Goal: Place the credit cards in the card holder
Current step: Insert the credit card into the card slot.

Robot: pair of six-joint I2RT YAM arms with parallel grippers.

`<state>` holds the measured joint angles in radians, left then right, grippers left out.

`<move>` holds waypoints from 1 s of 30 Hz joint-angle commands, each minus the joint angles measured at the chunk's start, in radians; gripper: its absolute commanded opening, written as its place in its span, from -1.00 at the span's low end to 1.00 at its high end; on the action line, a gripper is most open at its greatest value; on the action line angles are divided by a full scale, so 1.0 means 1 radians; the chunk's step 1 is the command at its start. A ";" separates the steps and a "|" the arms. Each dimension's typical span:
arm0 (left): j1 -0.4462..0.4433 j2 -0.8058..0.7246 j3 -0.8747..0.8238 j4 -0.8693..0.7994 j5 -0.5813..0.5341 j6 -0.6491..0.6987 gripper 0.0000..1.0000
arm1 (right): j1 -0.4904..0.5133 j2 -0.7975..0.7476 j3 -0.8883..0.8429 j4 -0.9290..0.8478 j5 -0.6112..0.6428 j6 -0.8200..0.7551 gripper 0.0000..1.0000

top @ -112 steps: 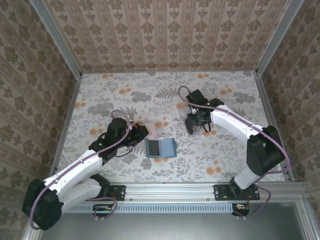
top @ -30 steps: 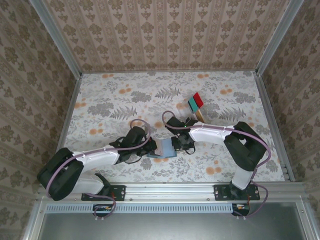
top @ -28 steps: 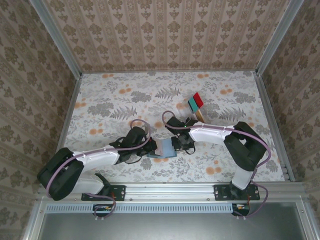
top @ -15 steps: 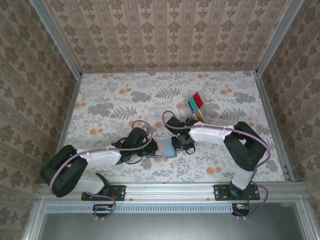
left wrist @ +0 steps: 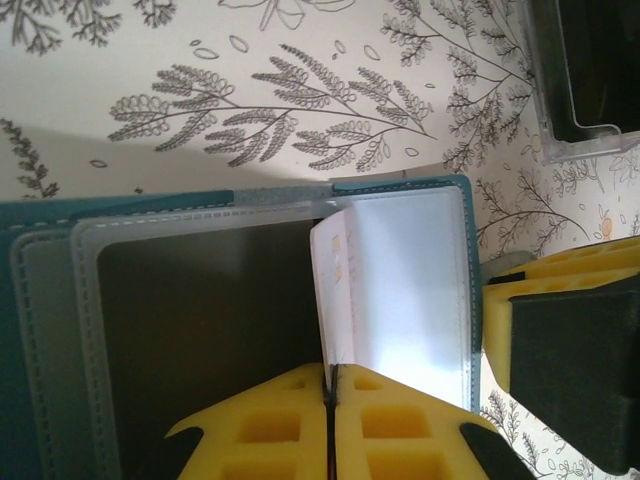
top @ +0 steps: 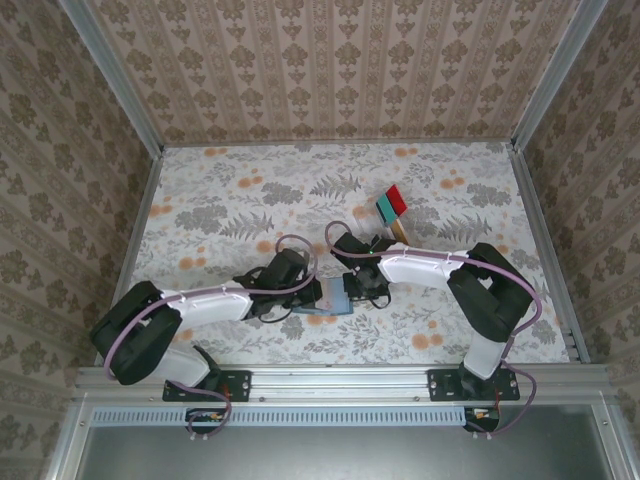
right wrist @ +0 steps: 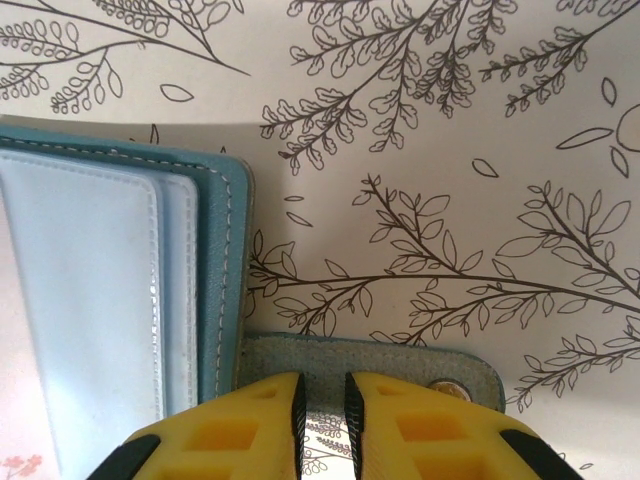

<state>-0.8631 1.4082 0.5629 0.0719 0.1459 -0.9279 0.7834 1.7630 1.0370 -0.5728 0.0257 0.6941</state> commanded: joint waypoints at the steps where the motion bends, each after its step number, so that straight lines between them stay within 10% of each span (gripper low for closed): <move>1: -0.014 0.029 0.023 -0.170 -0.034 0.059 -0.88 | 0.003 0.067 -0.025 0.030 -0.033 0.021 -0.56; 30: -0.052 0.122 0.163 -0.331 -0.060 0.106 -0.50 | 0.002 0.066 -0.026 0.053 -0.044 0.019 -0.57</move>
<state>-0.8963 1.5124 0.7132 -0.1505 0.1101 -0.8486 0.7830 1.7645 1.0378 -0.5724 0.0231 0.6971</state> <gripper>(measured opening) 0.242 0.218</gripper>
